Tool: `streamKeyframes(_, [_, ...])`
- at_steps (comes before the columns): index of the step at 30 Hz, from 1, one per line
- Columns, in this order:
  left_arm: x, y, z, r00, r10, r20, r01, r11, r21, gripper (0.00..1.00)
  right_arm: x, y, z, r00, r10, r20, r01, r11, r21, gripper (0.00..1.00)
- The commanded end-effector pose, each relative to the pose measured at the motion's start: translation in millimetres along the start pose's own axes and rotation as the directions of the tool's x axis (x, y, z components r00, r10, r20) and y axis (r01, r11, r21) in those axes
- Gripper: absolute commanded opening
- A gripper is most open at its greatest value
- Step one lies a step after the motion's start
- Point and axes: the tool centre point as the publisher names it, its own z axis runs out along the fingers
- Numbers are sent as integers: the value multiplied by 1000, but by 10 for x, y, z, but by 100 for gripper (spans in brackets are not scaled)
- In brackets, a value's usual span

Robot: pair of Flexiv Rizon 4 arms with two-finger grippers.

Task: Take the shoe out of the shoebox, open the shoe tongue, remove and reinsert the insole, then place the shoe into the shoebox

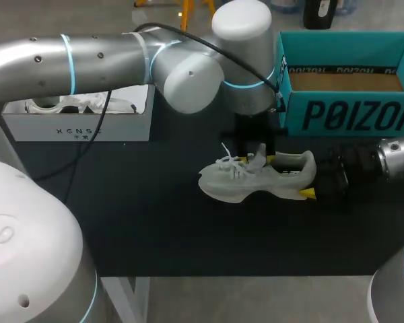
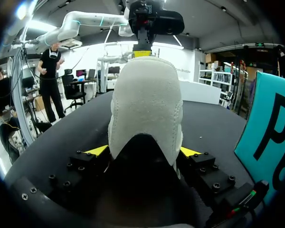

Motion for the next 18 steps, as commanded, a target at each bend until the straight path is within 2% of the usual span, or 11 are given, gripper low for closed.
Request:
streamKeyframes(1, [4, 54, -83, 1000, 8, 4, -8, 1000, 20, 0, 0, -12, 22, 1000, 0, 2, 0, 1000, 3, 0])
streamKeyframes(6, [-63, 83, -147, 1000, 2, 12, -2, 1000, 28, 0, 0, -12, 22, 1000, 0, 2, 0, 1000, 3, 0])
streamKeyframes(12, [-309, 98, -150, 999, -43, 24, 42, 999, 25, 0, 0, -12, 22, 1000, 0, 2, 0, 1000, 3, 0])
streamKeyframes(18, [-466, 89, -101, 997, -74, 24, 73, 997, 16, 0, 0, -12, 22, 1000, 0, 2, 0, 1000, 3, 0])
